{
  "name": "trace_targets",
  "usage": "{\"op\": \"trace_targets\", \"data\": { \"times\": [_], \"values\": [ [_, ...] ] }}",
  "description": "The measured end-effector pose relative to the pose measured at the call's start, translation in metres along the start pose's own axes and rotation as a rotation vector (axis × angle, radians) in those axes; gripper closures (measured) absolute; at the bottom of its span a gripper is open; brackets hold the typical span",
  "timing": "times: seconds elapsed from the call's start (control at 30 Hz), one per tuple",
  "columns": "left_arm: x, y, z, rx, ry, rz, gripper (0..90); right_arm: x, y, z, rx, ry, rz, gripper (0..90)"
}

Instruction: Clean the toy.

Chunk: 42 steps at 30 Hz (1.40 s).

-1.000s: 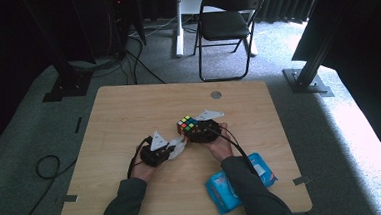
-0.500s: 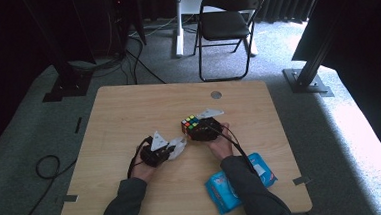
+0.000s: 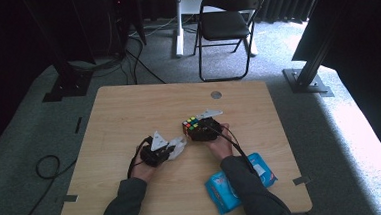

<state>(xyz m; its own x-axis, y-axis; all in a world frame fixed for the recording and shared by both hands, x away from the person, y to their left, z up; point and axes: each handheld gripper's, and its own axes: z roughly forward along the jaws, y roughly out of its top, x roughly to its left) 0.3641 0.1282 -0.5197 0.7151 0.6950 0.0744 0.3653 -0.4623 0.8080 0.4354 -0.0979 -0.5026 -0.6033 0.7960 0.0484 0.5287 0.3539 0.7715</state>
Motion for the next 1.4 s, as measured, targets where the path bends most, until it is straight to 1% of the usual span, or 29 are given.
{"op": "trace_targets", "data": {
  "times": [0.47, 0.63, 0.9, 1.1, 1.27, 1.4],
  "values": [
    [0.0003, 0.0001, -0.0006, 0.000, 0.004, 0.001, 81.5, 0.0013, -0.0008, 0.0025, 0.024, 0.011, -0.004, 34.2],
    [0.0006, 0.0001, -0.0008, 0.001, 0.005, 0.001, 81.4, 0.0028, -0.0013, 0.0044, 0.039, 0.013, -0.015, 34.2],
    [0.0007, 0.0000, -0.0007, 0.001, 0.006, 0.000, 81.4, 0.0033, -0.0016, 0.0055, 0.047, 0.015, -0.018, 34.1],
    [0.0006, -0.0003, -0.0004, 0.003, 0.007, -0.001, 81.3, 0.0067, -0.0027, 0.0061, 0.068, 0.026, -0.036, 33.9],
    [0.0007, -0.0002, -0.0008, 0.002, 0.007, -0.001, 81.3, 0.0074, -0.0030, 0.0060, 0.074, 0.032, -0.036, 33.7],
    [0.0011, -0.0005, -0.0011, 0.003, 0.009, -0.002, 81.2, 0.0100, -0.0035, 0.0061, 0.080, 0.044, -0.058, 33.3]
  ]
}}
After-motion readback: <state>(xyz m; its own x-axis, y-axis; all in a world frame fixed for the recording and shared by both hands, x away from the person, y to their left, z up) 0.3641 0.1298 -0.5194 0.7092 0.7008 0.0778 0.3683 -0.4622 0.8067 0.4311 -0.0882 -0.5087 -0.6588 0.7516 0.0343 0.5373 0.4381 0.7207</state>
